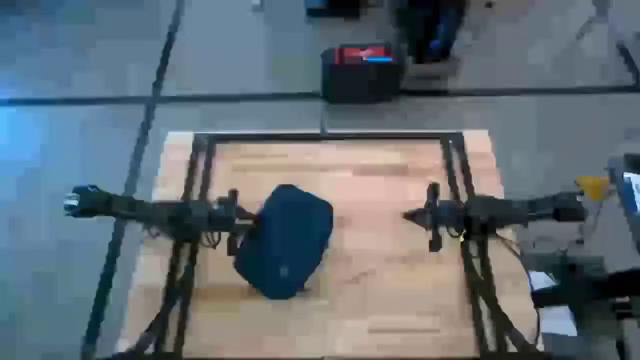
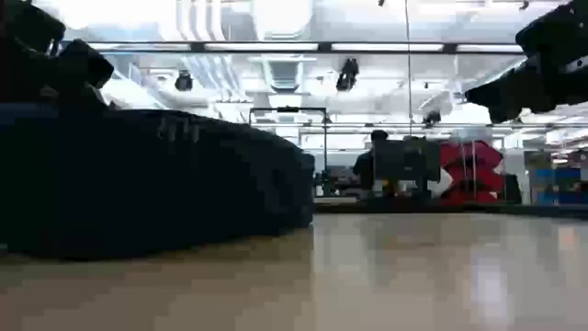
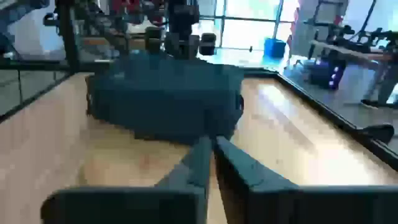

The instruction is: Unpack backpack

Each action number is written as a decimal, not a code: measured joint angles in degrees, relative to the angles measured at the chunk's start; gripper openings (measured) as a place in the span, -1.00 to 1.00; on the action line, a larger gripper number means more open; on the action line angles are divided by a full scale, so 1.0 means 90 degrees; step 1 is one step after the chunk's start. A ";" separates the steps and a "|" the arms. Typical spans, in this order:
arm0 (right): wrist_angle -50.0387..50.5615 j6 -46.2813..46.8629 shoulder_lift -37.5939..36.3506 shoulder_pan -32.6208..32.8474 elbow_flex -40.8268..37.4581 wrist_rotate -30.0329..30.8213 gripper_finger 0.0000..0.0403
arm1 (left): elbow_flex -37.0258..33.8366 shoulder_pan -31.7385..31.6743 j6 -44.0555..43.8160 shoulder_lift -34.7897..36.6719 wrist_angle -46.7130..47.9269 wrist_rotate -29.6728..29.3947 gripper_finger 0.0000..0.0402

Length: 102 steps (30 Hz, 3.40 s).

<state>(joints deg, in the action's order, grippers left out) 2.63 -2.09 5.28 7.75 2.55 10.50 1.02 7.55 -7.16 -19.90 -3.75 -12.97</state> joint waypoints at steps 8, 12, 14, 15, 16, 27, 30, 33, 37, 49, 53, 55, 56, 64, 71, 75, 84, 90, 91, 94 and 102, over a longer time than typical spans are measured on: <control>0.0000 0.0000 0.0000 0.0000 0.0000 0.0000 -0.96 | 0.0000 0.0001 0.0002 0.0000 -0.0001 0.0001 -0.62; 0.0000 0.0000 0.0000 -0.0001 0.0000 0.0000 -0.96 | 0.0000 0.0001 0.0002 0.0000 -0.0001 0.0001 -0.62; 0.0000 0.0007 0.0000 -0.0002 0.0000 0.0000 -0.96 | 0.0000 0.0000 0.0002 0.0000 -0.0002 0.0000 -0.62; 0.0000 0.0007 0.0002 0.0000 0.0000 0.0000 -0.96 | 0.0000 0.0002 0.0002 0.0000 -0.0002 0.0002 -0.62; 0.0000 0.0000 0.0002 0.0000 0.0000 0.0000 -0.96 | 0.0000 0.0000 0.0002 0.0000 -0.0002 0.0000 -0.62; 0.0000 0.0007 0.0000 0.0000 0.0000 0.0000 -0.96 | 0.0000 0.0002 0.0002 0.0000 -0.0002 0.0002 -0.62; 0.0000 0.0001 0.0000 -0.0002 0.0001 0.0000 -0.96 | 0.0000 0.0001 0.0002 0.0000 0.0000 0.0001 -0.62; 0.0000 0.0003 0.0002 -0.0001 0.0002 0.0000 -0.96 | 0.0000 0.0002 0.0002 0.0000 0.0000 0.0000 -0.62; 0.0000 0.0005 0.0002 0.0000 0.0000 0.0000 -0.96 | 0.0000 0.0002 0.0002 0.0000 0.0000 0.0000 -0.62; 0.0000 0.0007 0.0002 0.0000 0.0000 0.0000 -0.96 | 0.0000 0.0002 0.0002 0.0000 -0.0001 0.0001 -0.62; 0.0000 0.0007 0.0000 -0.0001 0.0001 0.0000 -0.96 | 0.0000 0.0002 0.0002 0.0000 -0.0002 0.0000 -0.62; 0.0000 0.0000 0.0000 -0.0001 0.0000 0.0000 -0.96 | -0.0002 0.0002 0.0002 0.0000 -0.0002 0.0000 -0.62; 0.0000 0.0003 0.0002 -0.0002 0.0002 0.0000 -0.96 | 0.0000 0.0001 0.0002 0.0000 -0.0001 0.0001 -0.62; 0.0000 0.0000 0.0002 0.0000 0.0000 0.0000 -0.96 | 0.0000 0.0002 0.0002 0.0000 -0.0002 0.0000 -0.62; 0.0000 0.0002 0.0000 -0.0002 0.0000 0.0000 -0.96 | 0.0000 0.0002 0.0002 0.0000 0.0000 0.0002 -0.62; 0.0000 0.0001 0.0002 -0.0002 0.0002 0.0000 -0.96 | 0.0000 0.0001 0.0002 0.0000 -0.0001 0.0002 -0.62; 0.0000 0.0000 0.0000 -0.0002 0.0000 0.0000 -0.96 | 0.0000 0.0001 0.0002 0.0000 -0.0002 0.0000 -0.62; -0.0319 0.0660 0.0002 -0.0001 -0.0018 0.0046 -0.96 | 0.0000 0.0000 0.0002 0.0000 -0.0002 0.0000 -0.62; -0.0613 0.0735 0.0006 -0.0018 -0.0021 0.0167 -0.96 | 0.0000 0.0002 0.0002 0.0000 0.0000 0.0002 -0.62; -0.2544 0.0294 0.0223 -0.0053 -0.0211 0.0447 -0.96 | -0.0001 0.0000 0.0002 0.0000 -0.0001 0.0002 -0.62; -0.5901 -0.0101 0.2780 -0.0044 -0.0061 -0.0631 -0.96 | -0.0001 0.0000 0.0002 -0.0022 -0.0002 0.0002 -0.62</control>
<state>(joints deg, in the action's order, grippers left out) -50.48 -3.00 30.30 7.35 2.00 4.83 1.01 7.55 -7.14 -20.10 -3.77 -12.95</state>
